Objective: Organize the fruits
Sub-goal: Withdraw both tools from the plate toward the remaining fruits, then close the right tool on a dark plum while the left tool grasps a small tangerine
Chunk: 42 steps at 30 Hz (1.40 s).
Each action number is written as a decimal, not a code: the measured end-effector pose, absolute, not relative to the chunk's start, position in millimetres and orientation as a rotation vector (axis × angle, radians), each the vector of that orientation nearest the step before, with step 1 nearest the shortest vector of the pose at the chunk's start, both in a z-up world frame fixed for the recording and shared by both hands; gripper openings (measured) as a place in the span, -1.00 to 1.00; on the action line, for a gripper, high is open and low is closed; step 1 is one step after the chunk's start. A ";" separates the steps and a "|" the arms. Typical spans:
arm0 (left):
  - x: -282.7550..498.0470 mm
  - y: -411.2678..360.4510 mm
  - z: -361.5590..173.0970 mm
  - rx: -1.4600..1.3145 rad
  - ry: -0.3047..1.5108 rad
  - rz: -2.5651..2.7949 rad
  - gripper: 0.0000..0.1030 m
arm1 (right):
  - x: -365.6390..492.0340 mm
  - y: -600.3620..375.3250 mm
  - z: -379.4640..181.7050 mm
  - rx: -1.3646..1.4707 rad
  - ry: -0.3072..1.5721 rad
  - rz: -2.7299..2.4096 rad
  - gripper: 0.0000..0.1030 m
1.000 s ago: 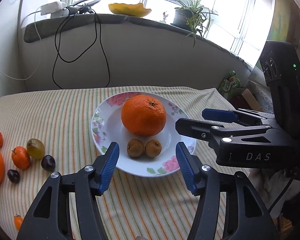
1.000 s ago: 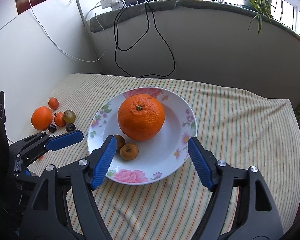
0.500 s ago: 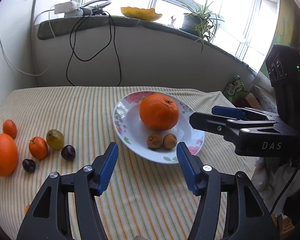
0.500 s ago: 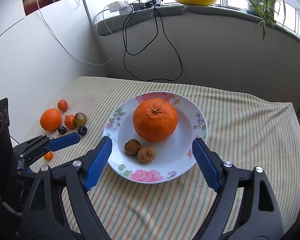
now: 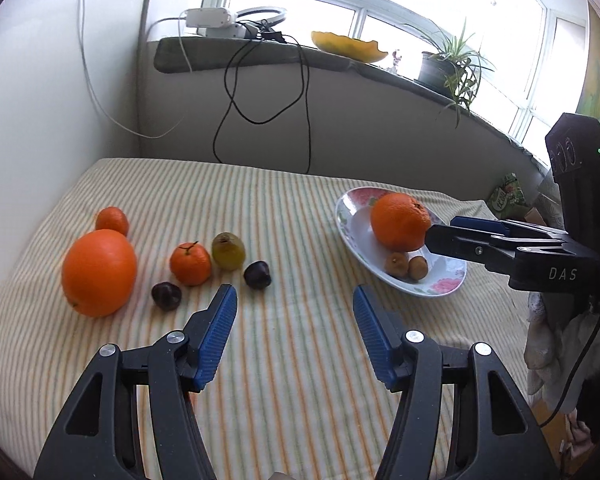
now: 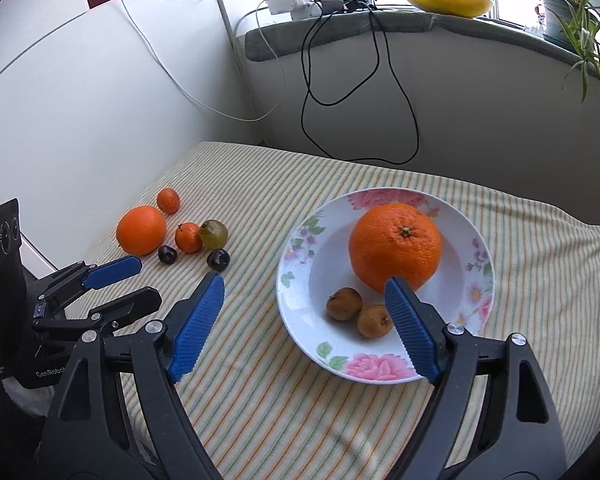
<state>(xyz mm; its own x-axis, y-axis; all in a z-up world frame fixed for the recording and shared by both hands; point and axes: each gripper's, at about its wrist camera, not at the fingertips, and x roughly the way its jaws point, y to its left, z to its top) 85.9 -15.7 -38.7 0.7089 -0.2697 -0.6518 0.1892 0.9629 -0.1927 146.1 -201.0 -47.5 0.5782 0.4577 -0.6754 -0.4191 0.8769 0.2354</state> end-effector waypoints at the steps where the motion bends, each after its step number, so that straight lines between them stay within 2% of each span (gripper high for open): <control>1: 82.7 -9.8 -38.4 -0.118 0.738 -0.244 0.17 | 145.5 -196.7 -47.4 0.049 0.804 0.526 0.65; 12: 52.8 38.7 -58.8 -0.129 0.773 -0.154 0.16 | 145.8 -143.6 -53.2 -0.009 0.810 0.647 0.65; 16: 47.5 48.1 -69.9 -0.147 0.794 -0.151 0.02 | 145.4 -121.2 -58.6 -0.034 0.826 0.696 0.64; 18: 48.1 50.9 -75.0 -0.160 0.805 -0.149 -0.06 | 145.2 -109.7 -61.3 -0.053 0.833 0.712 0.54; 20: 50.0 52.7 -79.2 -0.174 0.815 -0.152 -0.11 | 148.3 -98.5 -66.8 -0.062 0.857 0.720 0.33; 21: 50.9 53.8 -81.5 -0.180 0.819 -0.151 -0.12 | 150.2 -94.1 -69.7 -0.061 0.871 0.723 0.30; 25: 53.2 56.8 -88.9 -0.206 0.834 -0.158 -0.15 | 158.8 -77.5 -82.8 -0.089 0.906 0.694 0.29; 29: 56.0 58.1 -93.0 -0.215 0.841 -0.166 -0.19 | 171.6 -68.5 -94.8 -0.083 0.942 0.662 0.14; 37: 58.4 59.3 -94.8 -0.220 0.843 -0.178 -0.23 | 188.9 -54.6 -110.5 -0.093 0.972 0.627 0.13; 42: 58.9 58.9 -96.8 -0.212 0.844 -0.179 -0.32 | 193.7 -48.0 -115.6 -0.111 0.980 0.621 0.03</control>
<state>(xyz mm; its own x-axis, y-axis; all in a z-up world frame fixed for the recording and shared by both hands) 58.9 58.9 -96.8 0.6514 -0.2403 -0.7196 0.0726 0.9639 -0.2561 193.7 -48.0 -115.6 0.4002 0.4409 -0.8034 -0.5383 0.8226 0.1834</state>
